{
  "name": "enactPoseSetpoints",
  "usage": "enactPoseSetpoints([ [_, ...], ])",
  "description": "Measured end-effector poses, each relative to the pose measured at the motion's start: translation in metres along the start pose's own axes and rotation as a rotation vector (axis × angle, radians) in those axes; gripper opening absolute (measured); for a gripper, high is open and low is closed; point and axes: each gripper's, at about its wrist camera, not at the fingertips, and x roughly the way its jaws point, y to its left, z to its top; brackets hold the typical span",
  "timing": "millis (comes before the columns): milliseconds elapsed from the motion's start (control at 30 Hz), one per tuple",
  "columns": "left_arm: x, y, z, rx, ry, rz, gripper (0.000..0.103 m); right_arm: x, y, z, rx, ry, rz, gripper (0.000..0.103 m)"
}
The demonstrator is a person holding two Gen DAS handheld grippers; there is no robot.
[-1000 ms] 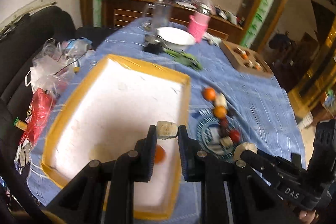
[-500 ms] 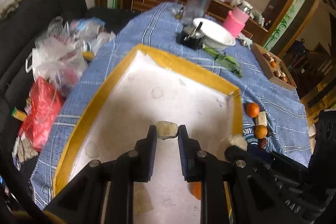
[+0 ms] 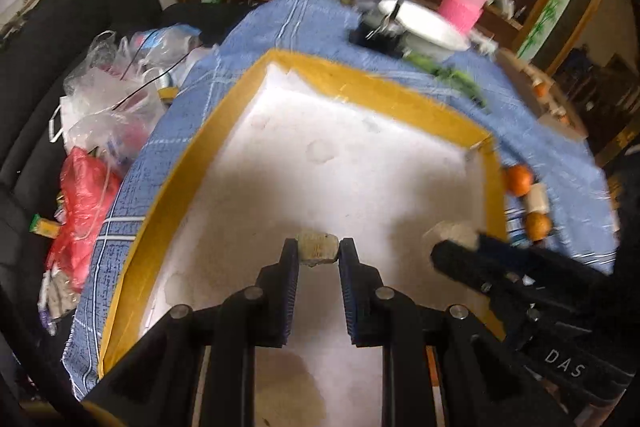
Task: Organize fruits
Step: 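Carry the cube and cylinder over the tray and open both tools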
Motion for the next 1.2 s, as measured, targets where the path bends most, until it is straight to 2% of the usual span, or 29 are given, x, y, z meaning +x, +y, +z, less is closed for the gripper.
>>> enactPoseSetpoints([
  [200, 0.015, 0.008, -0.007, -0.008, 0.042, 0.04, 0.023, 0.018, 0.013, -0.007, -0.112, 0.033, -0.12, 0.031],
  [333, 0.017, 0.008, -0.006, -0.013, 0.048, 0.055, 0.024, 0.018, 0.013, -0.008, -0.122, 0.031, -0.122, 0.032],
  [367, 0.016, 0.009, -0.006, -0.016, 0.045, 0.041, 0.032, 0.018, 0.012, -0.008, -0.123, 0.032, -0.112, 0.033],
  [400, 0.015, 0.009, -0.006, -0.019, 0.049, 0.036, 0.047, 0.017, 0.012, -0.007, -0.12, 0.032, -0.085, 0.04],
  [433, 0.011, 0.009, -0.006, -0.024, 0.041, 0.035, 0.054, 0.015, 0.01, -0.006, -0.11, 0.028, -0.054, 0.047],
  [467, 0.006, 0.009, -0.006, -0.03, 0.018, 0.034, 0.06, 0.006, 0.005, -0.006, -0.084, 0.01, -0.015, 0.05],
  [500, 0.002, 0.009, -0.006, -0.031, 0.0, 0.032, 0.06, 0.0, 0.003, -0.006, -0.065, -0.006, 0.012, 0.054],
  [600, -0.019, 0.002, -0.007, -0.042, -0.043, 0.0, 0.063, -0.027, -0.009, -0.007, -0.008, -0.042, 0.093, 0.055],
  [667, -0.033, -0.006, -0.009, -0.053, -0.077, -0.015, 0.065, -0.046, -0.015, -0.01, 0.016, -0.066, 0.114, 0.056],
  [767, -0.058, -0.03, -0.014, -0.039, -0.139, 0.008, 0.068, -0.075, -0.025, -0.02, 0.03, -0.103, 0.145, 0.062],
  [867, -0.077, -0.057, -0.02, -0.017, -0.177, 0.015, 0.07, -0.102, -0.044, -0.033, 0.038, -0.119, 0.158, 0.064],
  [1067, -0.095, -0.118, -0.031, 0.051, -0.192, -0.019, 0.071, -0.137, -0.093, -0.054, 0.069, -0.153, 0.044, 0.067],
  [1200, -0.092, -0.156, -0.038, 0.092, -0.182, -0.03, 0.071, -0.148, -0.135, -0.06, 0.14, -0.174, 0.043, 0.067],
])
